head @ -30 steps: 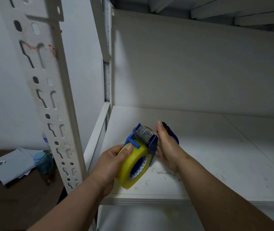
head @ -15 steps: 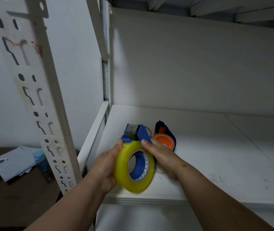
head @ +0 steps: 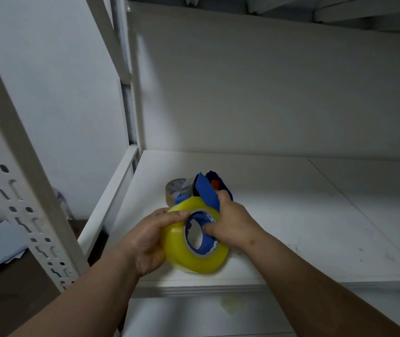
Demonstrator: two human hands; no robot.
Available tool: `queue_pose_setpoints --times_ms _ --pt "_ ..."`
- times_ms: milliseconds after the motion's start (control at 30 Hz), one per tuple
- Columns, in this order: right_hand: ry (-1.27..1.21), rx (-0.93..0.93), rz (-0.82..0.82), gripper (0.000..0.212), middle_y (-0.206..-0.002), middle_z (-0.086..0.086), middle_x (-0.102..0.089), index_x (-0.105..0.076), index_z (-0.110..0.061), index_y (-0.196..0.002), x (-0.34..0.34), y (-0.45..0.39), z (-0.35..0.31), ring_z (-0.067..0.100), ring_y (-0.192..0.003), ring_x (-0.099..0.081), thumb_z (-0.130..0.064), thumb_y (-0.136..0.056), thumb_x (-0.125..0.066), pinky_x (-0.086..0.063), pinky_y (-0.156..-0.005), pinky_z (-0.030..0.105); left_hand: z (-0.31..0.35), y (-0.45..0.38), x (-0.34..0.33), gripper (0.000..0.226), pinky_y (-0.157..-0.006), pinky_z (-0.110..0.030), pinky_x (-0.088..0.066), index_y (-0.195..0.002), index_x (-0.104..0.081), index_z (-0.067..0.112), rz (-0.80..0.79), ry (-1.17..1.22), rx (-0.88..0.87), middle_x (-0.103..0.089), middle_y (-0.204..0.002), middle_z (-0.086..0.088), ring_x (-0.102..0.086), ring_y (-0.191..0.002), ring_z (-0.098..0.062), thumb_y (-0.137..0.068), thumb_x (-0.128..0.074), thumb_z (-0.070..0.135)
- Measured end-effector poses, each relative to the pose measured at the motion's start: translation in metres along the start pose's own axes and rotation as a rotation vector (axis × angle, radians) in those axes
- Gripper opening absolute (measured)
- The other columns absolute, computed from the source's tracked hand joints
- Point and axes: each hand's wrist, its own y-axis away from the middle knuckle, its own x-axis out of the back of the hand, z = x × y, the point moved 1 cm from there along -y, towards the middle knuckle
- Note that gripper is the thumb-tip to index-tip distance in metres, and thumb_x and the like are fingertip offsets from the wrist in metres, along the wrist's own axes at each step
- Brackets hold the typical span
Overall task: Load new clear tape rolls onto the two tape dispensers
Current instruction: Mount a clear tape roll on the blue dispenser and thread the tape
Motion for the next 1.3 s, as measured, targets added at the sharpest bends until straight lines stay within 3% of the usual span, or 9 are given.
queue_pose_setpoints --times_ms 167,267,500,667,867,1000,1100,1200,1300 --pt "-0.065 -0.015 0.062 0.050 -0.098 -0.007 -0.057 -0.040 -0.030 -0.107 0.014 0.005 0.009 0.015 -0.086 -0.059 -0.026 -0.071 -0.075 -0.049 -0.067 0.027 0.002 -0.009 -0.008 0.047 -0.075 -0.044 -0.060 -0.126 -0.062 0.004 -0.079 -0.100 0.057 -0.069 -0.114 -0.022 -0.069 -0.090 -0.033 -0.080 -0.070 0.013" --pt "-0.107 -0.065 0.106 0.047 -0.093 -0.009 -0.058 -0.045 -0.027 -0.105 0.017 0.006 0.011 0.013 -0.083 -0.060 -0.028 -0.070 -0.076 -0.047 -0.064 0.025 0.006 -0.013 -0.014 0.027 -0.063 -0.039 -0.061 -0.112 -0.070 0.008 -0.052 -0.127 0.088 -0.075 -0.096 -0.017 -0.073 -0.073 -0.028 -0.088 -0.061 0.018" --pt "-0.021 -0.112 0.132 0.047 -0.095 -0.001 -0.059 -0.045 -0.022 -0.107 0.017 0.009 -0.001 0.018 -0.082 -0.061 -0.034 -0.072 -0.073 -0.056 -0.072 0.037 0.013 -0.020 -0.014 0.023 -0.054 -0.030 -0.056 -0.104 -0.069 0.003 0.112 -0.138 0.028 -0.074 -0.071 -0.012 -0.070 -0.054 -0.020 -0.086 -0.066 0.017" --pt "0.016 -0.054 0.108 0.046 -0.097 -0.001 -0.060 -0.045 -0.023 -0.108 0.000 -0.001 -0.023 0.017 -0.084 -0.061 -0.035 -0.073 -0.072 -0.056 -0.076 0.040 0.015 -0.017 0.013 0.031 -0.073 -0.041 -0.055 -0.105 -0.061 0.009 0.322 -0.294 -0.108 -0.071 -0.099 -0.019 -0.068 -0.086 -0.032 -0.084 -0.069 0.031" --pt "0.038 -0.019 -0.005 0.068 -0.103 -0.005 -0.058 -0.038 -0.024 -0.126 -0.033 -0.022 -0.052 0.015 -0.089 -0.061 -0.034 -0.071 -0.076 -0.055 -0.074 0.033 0.019 0.000 0.048 0.030 -0.074 -0.040 -0.054 -0.101 -0.064 0.011 0.477 -0.364 -0.134 -0.070 -0.097 -0.014 -0.065 -0.085 -0.028 -0.088 -0.063 0.037" --pt "0.155 -0.024 -0.104 0.073 -0.107 0.001 -0.059 -0.039 -0.023 -0.124 -0.058 -0.033 -0.064 0.020 -0.091 -0.061 -0.043 -0.065 -0.076 -0.056 -0.080 0.043 0.015 0.008 0.064 0.057 -0.096 -0.049 -0.051 -0.133 -0.053 0.014 0.555 -0.442 -0.089 -0.065 -0.121 -0.014 -0.062 -0.107 -0.035 -0.084 -0.056 0.043" --pt "0.214 -0.034 -0.145 0.067 -0.109 0.004 -0.057 -0.043 -0.020 -0.122 -0.066 -0.041 -0.065 0.021 -0.092 -0.059 -0.042 -0.068 -0.076 -0.055 -0.080 0.040 0.015 0.016 0.063 0.059 -0.088 -0.039 -0.047 -0.142 -0.032 0.016 0.612 -0.418 -0.032 -0.058 -0.117 -0.016 -0.058 -0.103 -0.033 -0.090 -0.058 0.027" --pt "0.233 -0.012 -0.095 0.064 -0.117 0.007 -0.058 -0.045 -0.019 -0.126 -0.069 -0.049 -0.061 0.023 -0.099 -0.058 -0.039 -0.072 -0.073 -0.054 -0.082 0.037 0.011 0.009 0.063 0.055 -0.073 -0.034 -0.041 -0.138 -0.030 0.014 0.589 -0.454 -0.013 -0.051 -0.091 -0.006 -0.051 -0.080 -0.020 -0.090 -0.056 0.009" --pt "0.298 0.023 -0.027 0.067 -0.126 0.009 -0.057 -0.039 -0.019 -0.137 -0.067 -0.056 -0.056 0.028 -0.110 -0.057 -0.040 -0.080 -0.067 -0.050 -0.082 0.033 0.010 -0.003 0.056 0.052 -0.067 -0.031 -0.040 -0.138 -0.030 0.011 0.599 -0.537 -0.054 -0.052 -0.090 -0.005 -0.049 -0.076 -0.018 -0.092 -0.051 0.000"
